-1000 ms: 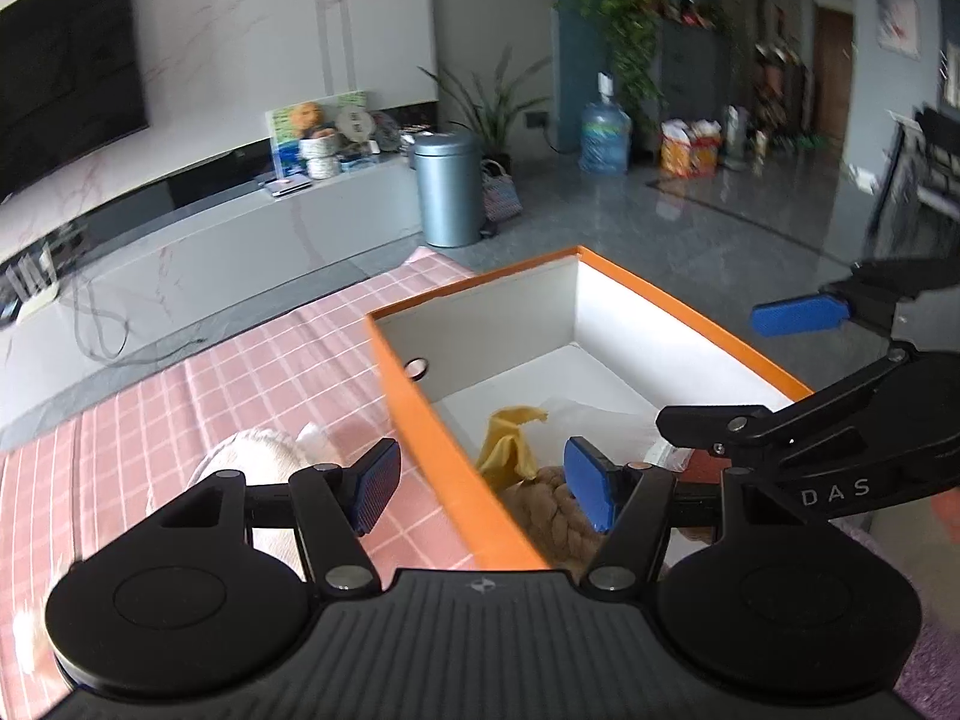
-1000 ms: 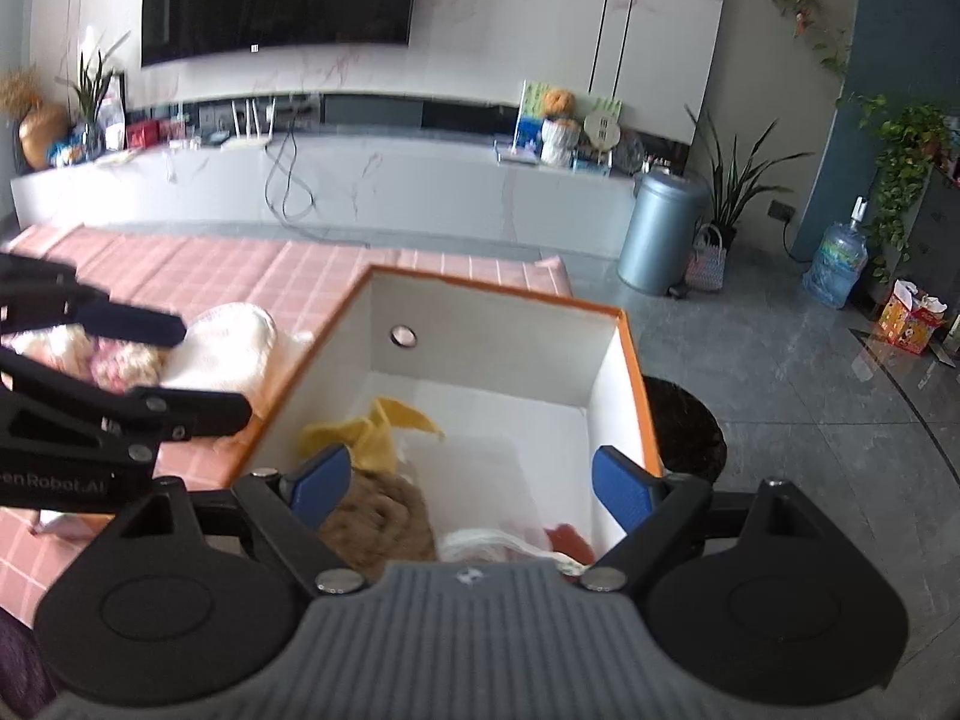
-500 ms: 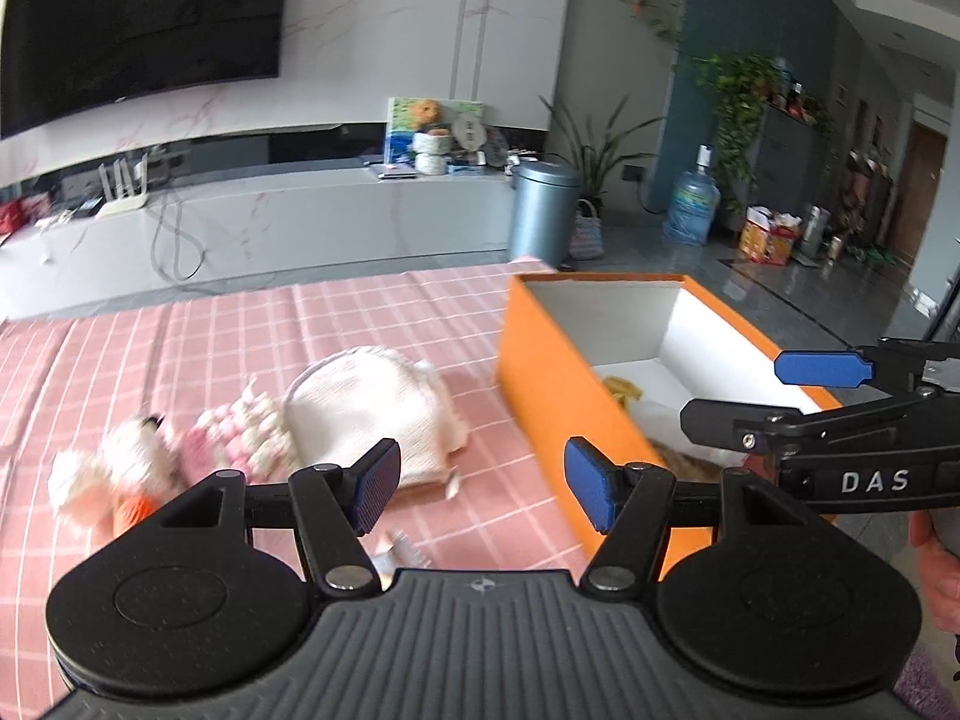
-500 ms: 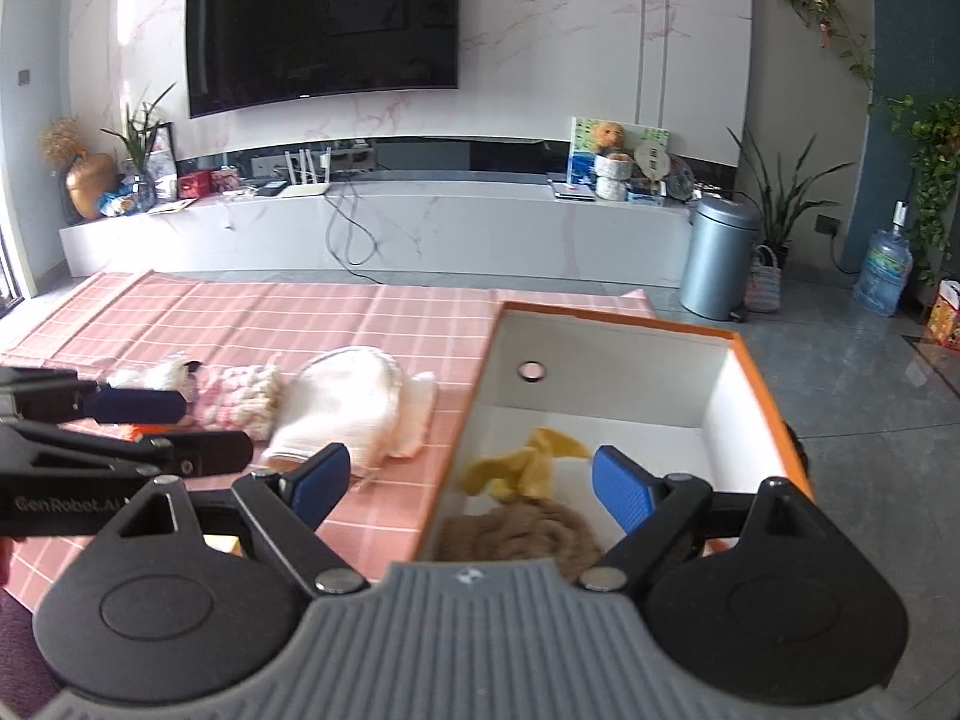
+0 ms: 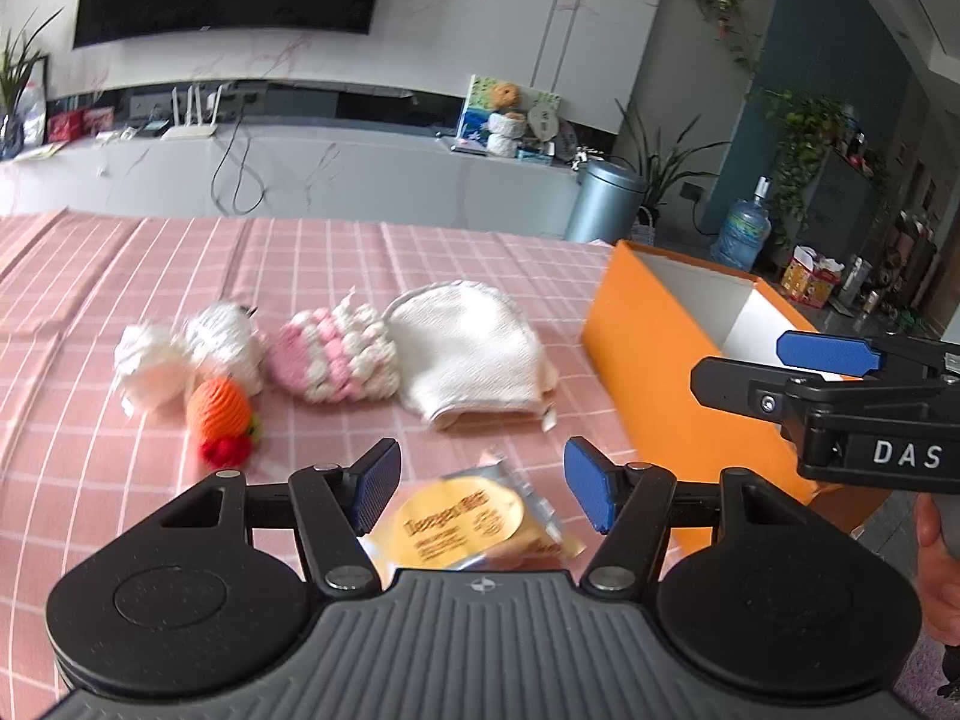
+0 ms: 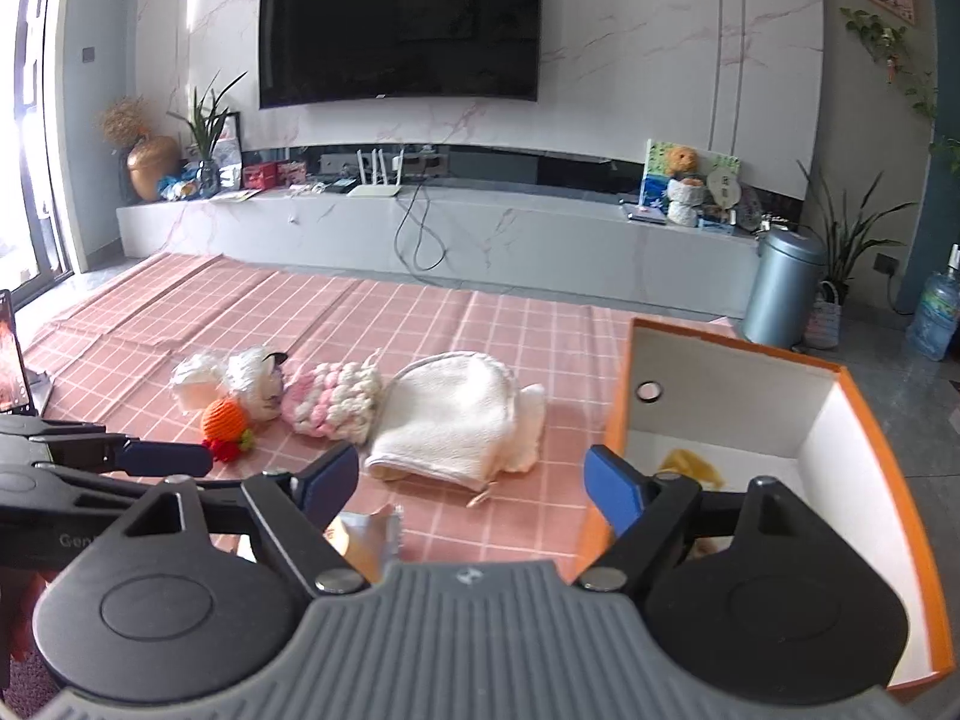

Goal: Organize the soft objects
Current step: 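Grasp the yellow Deeyeo snack packet with the left tool and lift it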

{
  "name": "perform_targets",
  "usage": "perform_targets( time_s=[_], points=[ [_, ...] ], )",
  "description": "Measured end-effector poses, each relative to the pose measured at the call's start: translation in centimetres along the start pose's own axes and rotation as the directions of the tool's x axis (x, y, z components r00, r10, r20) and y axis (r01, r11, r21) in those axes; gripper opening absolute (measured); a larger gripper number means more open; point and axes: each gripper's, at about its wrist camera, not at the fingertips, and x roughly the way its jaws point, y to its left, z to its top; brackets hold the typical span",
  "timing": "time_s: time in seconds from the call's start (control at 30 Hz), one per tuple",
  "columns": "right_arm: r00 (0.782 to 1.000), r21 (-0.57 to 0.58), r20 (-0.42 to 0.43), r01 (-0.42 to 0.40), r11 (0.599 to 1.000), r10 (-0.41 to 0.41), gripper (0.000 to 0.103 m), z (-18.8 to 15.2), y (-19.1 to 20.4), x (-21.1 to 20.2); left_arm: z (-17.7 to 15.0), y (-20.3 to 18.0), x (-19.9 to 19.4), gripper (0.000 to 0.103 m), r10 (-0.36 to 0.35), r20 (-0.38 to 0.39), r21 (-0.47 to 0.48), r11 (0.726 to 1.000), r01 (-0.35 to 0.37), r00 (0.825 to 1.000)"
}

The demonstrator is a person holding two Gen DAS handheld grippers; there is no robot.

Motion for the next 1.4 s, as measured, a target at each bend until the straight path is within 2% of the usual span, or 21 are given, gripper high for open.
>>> perform_targets(
  time_s=[0.2, 0.37, 0.5, 0.83, 0.9, 0.97, 1.0, 1.03, 1.17, 1.3, 1.4],
  points=[
    [0.999, -0.030, -0.036, -0.028, 0.999, 0.027, 0.076, -0.6, 2.0, 2.1, -1.1, 2.2, 0.1, 0.074, 0.004, -0.017, -0.051, 0.999, -0.005, 1.000],
    [0.997, -0.058, -0.075, -0.041, 0.998, 0.036, 0.064, -1.2, 3.1, 3.8, -1.7, 3.3, 0.5, 0.074, -0.008, -0.035, -0.068, 0.998, 0.006, 0.999],
    [0.993, -0.064, -0.113, -0.043, 0.997, 0.036, 0.060, -1.8, 3.3, 5.2, -2.1, 3.9, 1.1, 0.074, -0.029, -0.048, -0.071, 0.997, 0.025, 0.998],
    [0.979, -0.021, -0.192, -0.068, 0.997, 0.062, 0.058, -2.6, 3.1, 8.2, -2.5, 4.8, 2.7, 0.081, -0.049, -0.086, -0.096, 0.995, 0.041, 0.995],
    [0.972, 0.015, -0.220, -0.082, 0.997, 0.083, 0.053, -2.8, 2.8, 8.8, -2.6, 4.9, 3.2, 0.081, -0.049, -0.108, -0.096, 0.995, 0.039, 0.993],
    [0.962, 0.054, -0.250, -0.100, 0.994, 0.110, 0.047, -3.0, 2.5, 9.6, -2.7, 5.2, 3.7, 0.076, -0.050, -0.133, -0.109, 0.993, 0.036, 0.990],
    [0.956, 0.068, -0.265, -0.110, 0.992, 0.124, 0.044, -3.2, 2.5, 9.9, -2.8, 5.4, 4.0, 0.070, -0.059, -0.145, -0.119, 0.992, 0.042, 0.988],
    [0.951, 0.079, -0.278, -0.119, 0.990, 0.137, 0.036, -3.4, 2.5, 10.2, -2.9, 5.5, 4.2, 0.062, -0.069, -0.159, -0.125, 0.991, 0.049, 0.985],
    [0.933, 0.114, -0.308, -0.157, 0.981, 0.186, 0.013, -4.0, 2.5, 10.9, -3.1, 5.5, 4.5, 0.052, -0.077, -0.177, -0.126, 0.991, 0.055, 0.981],
    [0.932, 0.094, -0.317, -0.156, 0.983, 0.178, 0.010, -4.3, 3.1, 11.3, -2.9, 5.4, 4.5, 0.035, -0.040, -0.187, -0.105, 0.994, 0.021, 0.982],
    [0.931, 0.085, -0.313, -0.171, 0.982, 0.189, 0.002, -4.2, 3.7, 11.8, -2.5, 5.6, 4.3, 0.032, 0.004, -0.206, -0.083, 0.996, -0.022, 0.979]
  ],
)
